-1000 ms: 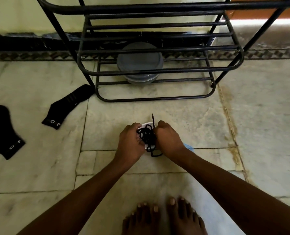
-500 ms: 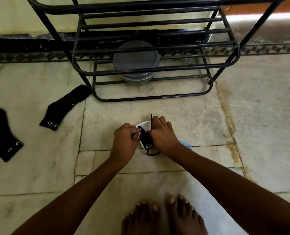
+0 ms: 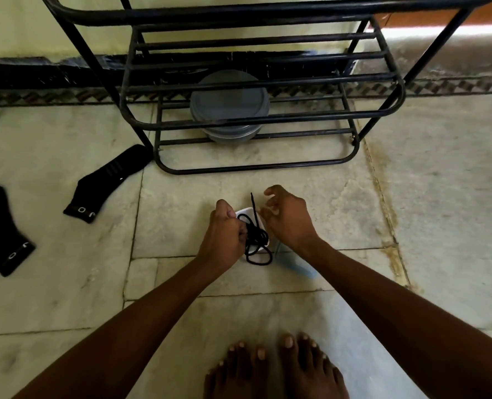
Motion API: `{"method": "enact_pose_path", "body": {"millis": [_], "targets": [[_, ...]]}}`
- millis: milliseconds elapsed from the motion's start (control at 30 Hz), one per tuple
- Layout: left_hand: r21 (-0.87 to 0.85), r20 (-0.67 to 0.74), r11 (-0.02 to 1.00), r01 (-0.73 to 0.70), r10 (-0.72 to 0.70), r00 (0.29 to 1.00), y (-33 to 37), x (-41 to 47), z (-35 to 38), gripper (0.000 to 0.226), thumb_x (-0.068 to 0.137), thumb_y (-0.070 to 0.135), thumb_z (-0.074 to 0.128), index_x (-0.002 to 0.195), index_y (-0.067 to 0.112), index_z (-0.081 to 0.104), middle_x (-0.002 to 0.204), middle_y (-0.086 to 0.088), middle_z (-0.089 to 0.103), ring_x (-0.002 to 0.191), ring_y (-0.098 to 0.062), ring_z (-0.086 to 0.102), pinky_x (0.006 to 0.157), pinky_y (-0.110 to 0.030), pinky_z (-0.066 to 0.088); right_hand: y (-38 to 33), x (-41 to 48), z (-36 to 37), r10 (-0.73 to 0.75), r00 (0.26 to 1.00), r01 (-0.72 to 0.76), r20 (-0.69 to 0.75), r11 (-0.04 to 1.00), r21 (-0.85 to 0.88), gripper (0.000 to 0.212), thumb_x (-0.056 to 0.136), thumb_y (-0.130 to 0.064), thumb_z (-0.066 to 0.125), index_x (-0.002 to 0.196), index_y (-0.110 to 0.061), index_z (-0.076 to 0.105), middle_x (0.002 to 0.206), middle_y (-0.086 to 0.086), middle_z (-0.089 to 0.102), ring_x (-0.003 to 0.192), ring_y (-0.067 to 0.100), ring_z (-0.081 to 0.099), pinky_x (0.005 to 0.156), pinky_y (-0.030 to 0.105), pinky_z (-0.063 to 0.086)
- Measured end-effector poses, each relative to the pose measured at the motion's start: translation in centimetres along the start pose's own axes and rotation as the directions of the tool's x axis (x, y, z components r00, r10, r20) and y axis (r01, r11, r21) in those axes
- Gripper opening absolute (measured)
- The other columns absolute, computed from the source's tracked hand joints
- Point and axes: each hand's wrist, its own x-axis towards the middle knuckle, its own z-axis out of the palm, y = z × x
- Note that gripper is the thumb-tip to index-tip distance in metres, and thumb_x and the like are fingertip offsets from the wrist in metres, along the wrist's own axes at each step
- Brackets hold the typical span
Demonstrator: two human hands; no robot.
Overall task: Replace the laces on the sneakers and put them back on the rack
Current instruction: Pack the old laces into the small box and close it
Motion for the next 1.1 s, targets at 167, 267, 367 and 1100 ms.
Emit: {"method": "enact_pose_path", "body": {"millis": [167, 267, 367, 1100], "targets": [[-0.072, 0.02, 0.997, -0.015, 0.016, 1.0, 0.4, 0.1, -0.1, 0.006, 0.086, 0.0, 0.069, 0.084, 0.004, 0.064, 0.106, -0.02, 0.055, 0.089, -0.03, 0.057, 0.078, -0.04, 0.051, -0.3, 2.0, 1.0, 0.019, 0.993, -0.016, 0.116, 1.0, -0.022, 0.047, 0.084, -0.037, 0.08, 0.122, -0.019, 0.061, 0.072, -0.006, 0.073, 0.071, 0.01, 0.07, 0.072, 0.032, 0.06], [-0.079, 0.005, 0.996, -0.037, 0.038, 0.999, 0.3, 0.0, -0.1, 0.003, 0.086, -0.003, 0.07, 0.084, -0.003, 0.067, 0.104, -0.022, 0.055, 0.089, -0.033, 0.058, 0.078, -0.04, 0.05, -0.3, 2.4, 1.3, 0.005, 0.996, -0.008, 0.085, 0.999, 0.04, 0.037, 0.08, -0.023, 0.082, 0.113, -0.017, 0.067, 0.08, -0.006, 0.076, 0.079, 0.012, 0.072, 0.077, 0.027, 0.058], [-0.079, 0.013, 0.995, -0.058, 0.059, 0.998, 0.1, -0.1, -0.2, 0.003, 0.087, -0.005, 0.068, 0.086, -0.007, 0.067, 0.107, -0.026, 0.057, 0.09, -0.032, 0.057, 0.079, -0.038, 0.048, 0.0, 1.7, 1.6, -0.026, 1.0, 0.025, 0.006, 0.991, 0.13, 0.029, 0.081, -0.011, 0.079, 0.109, -0.013, 0.071, 0.092, -0.002, 0.077, 0.085, 0.009, 0.072, 0.078, 0.015, 0.053], [-0.208, -0.245, 0.978, -0.034, -0.018, 0.969, -1.8, -1.6, 0.1, 0.022, 0.081, -0.01, 0.064, 0.091, 0.007, 0.073, 0.099, -0.005, 0.058, 0.081, -0.012, 0.061, 0.074, -0.012, 0.05, 1.1, 1.4, 1.8, -0.544, 0.715, 0.683, 0.438, 0.678, -0.273, 0.025, 0.064, -0.014, 0.078, 0.081, -0.033, 0.076, 0.09, -0.013, 0.068, 0.085, 0.009, 0.066, 0.094, 0.039, 0.021]]}}
